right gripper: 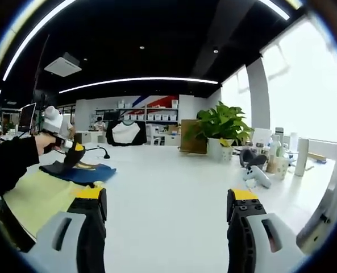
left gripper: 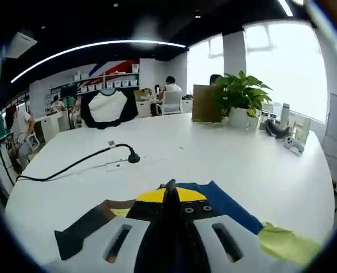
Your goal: Fold the garment on the visible template until the final outline fits inside the template.
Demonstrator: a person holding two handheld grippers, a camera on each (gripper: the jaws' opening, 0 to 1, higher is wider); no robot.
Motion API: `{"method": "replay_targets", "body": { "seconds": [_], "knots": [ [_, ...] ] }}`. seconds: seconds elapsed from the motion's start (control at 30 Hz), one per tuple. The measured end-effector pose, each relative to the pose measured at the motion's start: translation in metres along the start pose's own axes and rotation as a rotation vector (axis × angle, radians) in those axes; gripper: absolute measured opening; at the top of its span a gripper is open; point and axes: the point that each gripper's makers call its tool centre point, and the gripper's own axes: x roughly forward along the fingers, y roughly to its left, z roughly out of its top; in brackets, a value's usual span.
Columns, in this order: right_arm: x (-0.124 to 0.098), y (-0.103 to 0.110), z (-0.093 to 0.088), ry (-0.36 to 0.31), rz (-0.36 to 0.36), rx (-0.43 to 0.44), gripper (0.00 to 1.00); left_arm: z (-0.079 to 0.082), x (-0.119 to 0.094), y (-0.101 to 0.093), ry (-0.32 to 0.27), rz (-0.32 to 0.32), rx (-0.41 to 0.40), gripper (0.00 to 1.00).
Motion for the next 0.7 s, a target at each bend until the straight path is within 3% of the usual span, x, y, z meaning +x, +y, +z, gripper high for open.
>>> {"method": "replay_targets", "body": {
  "seconds": [0.1,0.27,0.37,0.7],
  "knots": [
    [-0.001,0.002,0.005,-0.007,0.002,-0.013,0.9,-0.006,0.006,-0.006,0.011,-0.01,-0.018,0.05],
    [0.002,0.003,0.003,-0.001,0.008,-0.008,0.9,-0.019,0.014,-0.011,0.041,-0.01,0.025,0.05],
    [0.001,0.011,0.012,-0.051,0.044,-0.012,0.9,-0.025,0.018,-0.012,0.056,-0.016,0.04,0.05],
    [0.003,0.007,0.01,-0.029,0.027,-0.016,0.9,-0.041,0.027,-0.028,0.091,-0.059,0.012,0.06]
  ]
}}
